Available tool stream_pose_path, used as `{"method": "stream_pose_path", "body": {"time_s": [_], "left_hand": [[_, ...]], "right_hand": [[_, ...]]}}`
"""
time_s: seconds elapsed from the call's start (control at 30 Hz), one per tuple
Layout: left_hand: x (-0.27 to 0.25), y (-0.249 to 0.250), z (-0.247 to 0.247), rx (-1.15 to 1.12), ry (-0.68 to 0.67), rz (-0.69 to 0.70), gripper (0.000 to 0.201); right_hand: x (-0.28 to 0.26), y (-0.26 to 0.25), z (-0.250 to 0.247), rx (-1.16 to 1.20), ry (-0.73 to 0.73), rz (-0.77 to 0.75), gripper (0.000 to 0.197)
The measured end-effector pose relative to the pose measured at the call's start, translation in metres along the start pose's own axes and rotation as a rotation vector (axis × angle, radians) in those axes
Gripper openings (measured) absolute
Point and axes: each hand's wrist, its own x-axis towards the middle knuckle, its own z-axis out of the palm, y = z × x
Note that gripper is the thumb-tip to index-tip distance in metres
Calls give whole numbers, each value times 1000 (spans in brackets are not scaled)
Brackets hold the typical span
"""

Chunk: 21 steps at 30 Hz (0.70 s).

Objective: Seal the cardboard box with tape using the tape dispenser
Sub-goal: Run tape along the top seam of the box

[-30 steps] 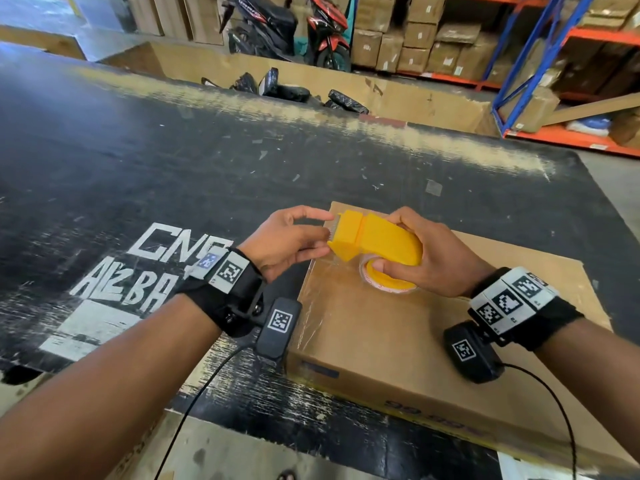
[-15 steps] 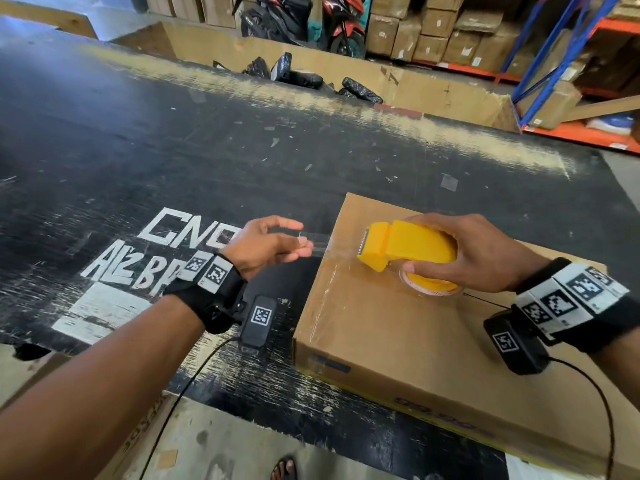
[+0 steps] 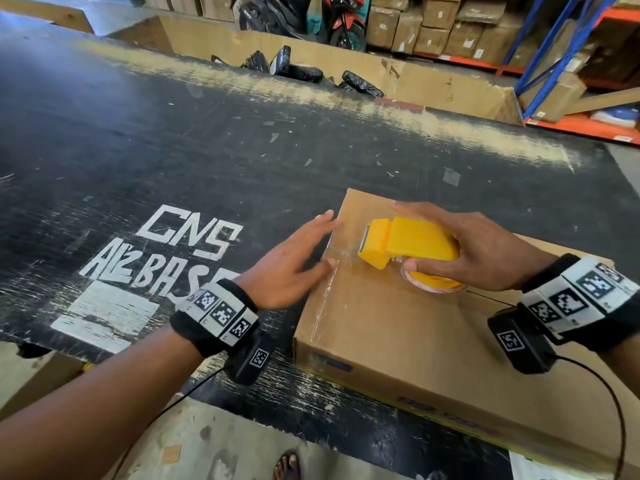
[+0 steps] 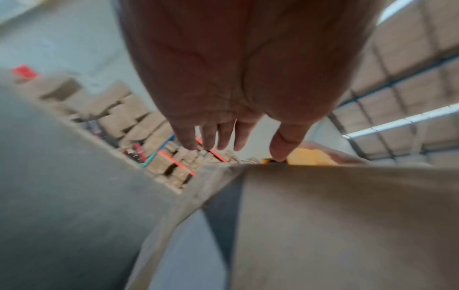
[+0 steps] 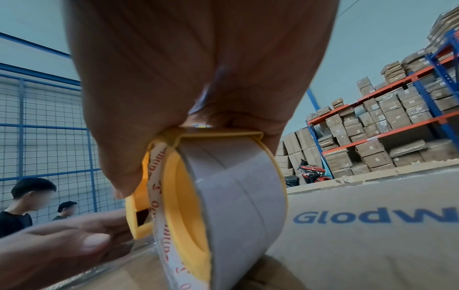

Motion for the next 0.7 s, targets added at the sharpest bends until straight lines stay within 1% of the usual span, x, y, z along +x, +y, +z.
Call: {"method": "stream_pose_path", "body": {"time_s": [0.03,0.07,0.1,0.13,0.2,0.27,0.33,0.4,0.47,0.53,0.6,0.63,0.7], "left_hand": [[0,11,2,90,-90,30,68],[0,18,6,193,-181,19,74],[0,22,9,300,-253,-5,78],[1,23,13,395,-292,-20,80],[2,22,16,514,-309,-24,81],[2,22,14,547,-309,-24,81],[1,25,13,568,-319,-28,80],[3,29,11,588,-351,-50,79],[4,32,9,614,-375,-79,79],[5,38,9,624,-395,-105,79],[6,43,9,637,-411,-130,78],[7,46,9,645,-424,-145,79],[8,51,8,668,-452,-167,81]], "right_hand": [[0,-1,0,11,3,-27,82],[0,-1,0,15,9,-50,78],[-1,-1,-1,13,17,-69,74],[-1,0,0,0,21,-86,71],[-1,3,1,-15,18,-121,70],[-2,7,2,-12,5,-143,72],[-15,17,-5,2,-5,-140,71],[-46,40,-23,17,-18,-108,67],[-94,76,-46,24,-20,-55,64],[-151,115,-66,54,-2,10,67],[-199,146,-76,102,2,71,72],[-214,157,-76,111,14,86,74],[-225,164,-77,116,8,75,71]]}}
